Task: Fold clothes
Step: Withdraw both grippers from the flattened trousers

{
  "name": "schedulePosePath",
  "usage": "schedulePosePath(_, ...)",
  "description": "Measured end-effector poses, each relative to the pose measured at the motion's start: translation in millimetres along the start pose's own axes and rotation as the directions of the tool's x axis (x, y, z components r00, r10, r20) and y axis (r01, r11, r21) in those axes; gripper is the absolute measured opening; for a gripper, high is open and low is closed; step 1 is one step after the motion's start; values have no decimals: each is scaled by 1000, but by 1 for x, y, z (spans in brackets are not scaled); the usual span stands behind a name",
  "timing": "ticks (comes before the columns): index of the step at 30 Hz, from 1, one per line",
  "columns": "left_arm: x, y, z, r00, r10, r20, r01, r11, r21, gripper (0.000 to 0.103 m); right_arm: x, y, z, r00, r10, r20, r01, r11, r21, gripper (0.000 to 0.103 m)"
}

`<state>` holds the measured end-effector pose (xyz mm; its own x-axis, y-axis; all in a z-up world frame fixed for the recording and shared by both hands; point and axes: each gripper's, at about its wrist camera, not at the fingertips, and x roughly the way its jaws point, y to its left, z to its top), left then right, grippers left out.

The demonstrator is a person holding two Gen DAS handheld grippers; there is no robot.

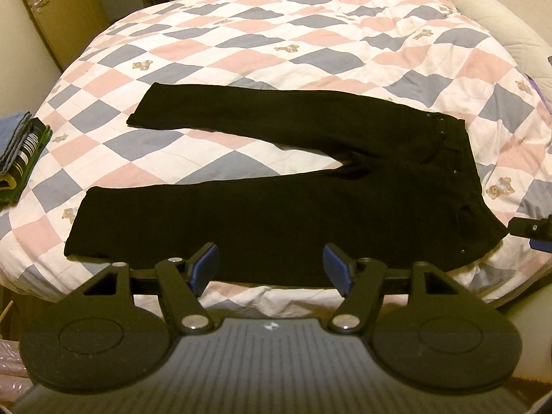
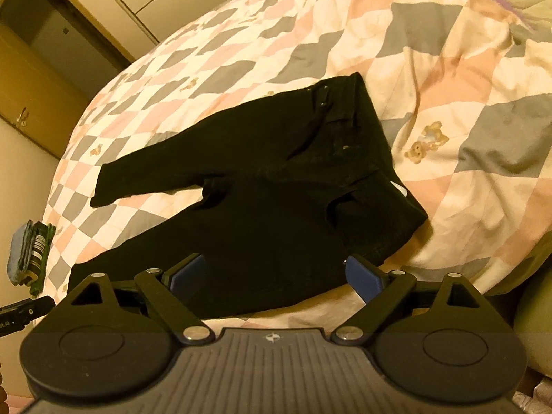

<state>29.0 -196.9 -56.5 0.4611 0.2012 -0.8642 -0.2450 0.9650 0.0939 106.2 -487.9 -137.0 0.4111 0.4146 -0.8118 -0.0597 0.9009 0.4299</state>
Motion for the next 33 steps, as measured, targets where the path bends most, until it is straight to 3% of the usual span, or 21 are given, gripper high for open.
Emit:
schedulePosePath(11,-4,0,1,1000,-1,-3,1,1000,17,67,-9,-1,0,1000,22,9,-22,1000,18,94)
schedulePosePath(26,-5,-2,-2,1000,-13,-5,13,999,29,68,-19,40,3,993,-106,51,114,978,-172,96)
schedulePosePath(33,-4,1,-3,1000,-5,-1,5,1000,20,69,-19,56,7,992,-109,63,121,966,-230,98)
